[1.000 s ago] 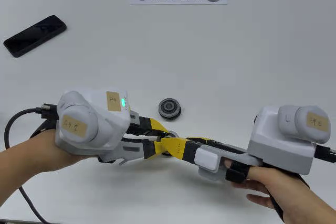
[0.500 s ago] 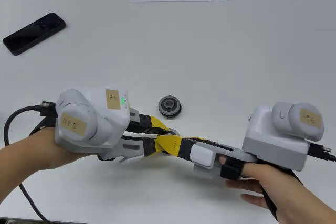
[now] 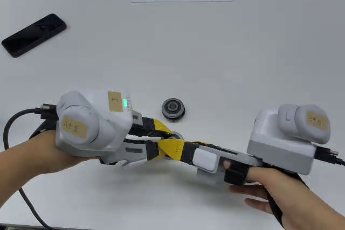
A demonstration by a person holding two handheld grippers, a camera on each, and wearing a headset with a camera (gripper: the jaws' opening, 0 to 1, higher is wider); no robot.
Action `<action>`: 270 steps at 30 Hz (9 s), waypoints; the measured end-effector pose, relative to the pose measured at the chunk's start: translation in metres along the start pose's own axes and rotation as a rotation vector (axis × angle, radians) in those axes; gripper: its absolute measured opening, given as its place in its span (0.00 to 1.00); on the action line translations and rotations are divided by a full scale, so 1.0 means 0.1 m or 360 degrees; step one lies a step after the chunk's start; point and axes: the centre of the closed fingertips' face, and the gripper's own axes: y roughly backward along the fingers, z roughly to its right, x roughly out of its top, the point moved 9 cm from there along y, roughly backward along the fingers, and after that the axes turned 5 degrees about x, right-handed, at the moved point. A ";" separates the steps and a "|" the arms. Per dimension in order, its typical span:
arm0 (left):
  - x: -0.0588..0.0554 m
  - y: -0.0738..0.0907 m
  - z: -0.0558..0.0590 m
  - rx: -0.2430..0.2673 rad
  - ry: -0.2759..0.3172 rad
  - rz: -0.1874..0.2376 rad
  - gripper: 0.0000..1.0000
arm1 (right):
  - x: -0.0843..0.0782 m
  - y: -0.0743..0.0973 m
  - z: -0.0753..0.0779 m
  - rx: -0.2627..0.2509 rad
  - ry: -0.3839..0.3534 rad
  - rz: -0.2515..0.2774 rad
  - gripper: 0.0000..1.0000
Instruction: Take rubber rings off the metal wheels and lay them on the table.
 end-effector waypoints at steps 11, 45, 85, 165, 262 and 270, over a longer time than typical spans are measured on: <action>0.00 0.00 0.00 0.0000 -0.0002 -0.0003 0.13 | 0.02 0.04 -0.01 -0.0005 0.0017 0.0007 0.42; 0.02 0.00 0.01 -0.0006 0.0004 -0.0006 0.13 | 0.04 0.04 0.21 -0.0128 0.0056 -0.0037 0.07; 0.00 0.00 0.00 -0.0012 0.0013 -0.0008 0.13 | 0.04 0.06 0.20 -0.0078 -0.0039 -0.0012 0.01; 0.01 0.00 0.00 -0.0015 -0.0021 -0.0032 0.13 | 0.07 -0.02 -0.02 -0.0148 0.0362 -0.0127 0.00; 0.16 0.27 -0.02 0.0204 0.0059 0.0044 0.19 | 0.24 0.60 0.42 -0.0617 -0.0128 0.0225 0.03; 0.15 0.27 0.00 0.0202 0.0052 0.0031 0.19 | 0.26 0.62 0.43 -0.0658 -0.0039 0.0229 0.08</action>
